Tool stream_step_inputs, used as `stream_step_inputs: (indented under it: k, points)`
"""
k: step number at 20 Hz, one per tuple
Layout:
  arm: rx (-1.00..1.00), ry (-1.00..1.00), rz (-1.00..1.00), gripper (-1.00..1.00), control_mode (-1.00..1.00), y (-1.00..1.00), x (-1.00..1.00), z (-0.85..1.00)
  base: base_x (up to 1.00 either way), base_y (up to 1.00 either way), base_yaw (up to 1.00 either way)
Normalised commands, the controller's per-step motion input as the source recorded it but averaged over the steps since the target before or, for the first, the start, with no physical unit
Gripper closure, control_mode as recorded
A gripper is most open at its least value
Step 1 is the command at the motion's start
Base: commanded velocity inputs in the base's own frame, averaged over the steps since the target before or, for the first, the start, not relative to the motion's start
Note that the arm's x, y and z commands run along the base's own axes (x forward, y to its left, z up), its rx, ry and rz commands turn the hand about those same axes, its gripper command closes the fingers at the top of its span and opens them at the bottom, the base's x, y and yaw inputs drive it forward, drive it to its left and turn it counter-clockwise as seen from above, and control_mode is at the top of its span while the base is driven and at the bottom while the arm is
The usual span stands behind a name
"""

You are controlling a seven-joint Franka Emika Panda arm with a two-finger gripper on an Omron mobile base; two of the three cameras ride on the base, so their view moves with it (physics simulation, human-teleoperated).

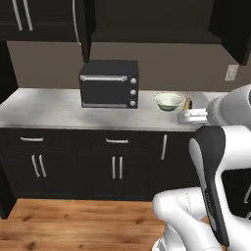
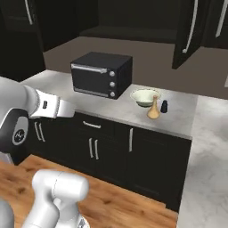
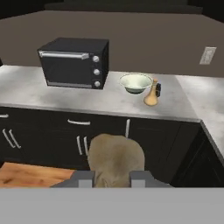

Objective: Retrieve the bottle and the shaker from the cabinet and place them next to the mixing bowl on the counter. Then add garlic from the fridge to the mixing bowl.

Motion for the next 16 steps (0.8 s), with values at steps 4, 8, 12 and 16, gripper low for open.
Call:
stream_step_inputs:
  k: [4, 8, 12, 16]
  points:
    - [0.00, 0.00, 0.00, 1.00, 1.00, 0.00, 0.00, 0.00, 0.99, -0.27, 0.00]
    - [0.00, 0.00, 0.00, 1.00, 1.00, 0.00, 0.00, 0.00, 0.99, -0.04, -0.05]
    - [0.00, 0.00, 0.00, 1.00, 1.00, 0.00, 0.00, 0.00, 0.65, -0.01, -0.20]
    - [0.00, 0.00, 0.00, 1.00, 1.00, 0.00, 0.00, 0.00, 0.27, -0.04, -0.29]
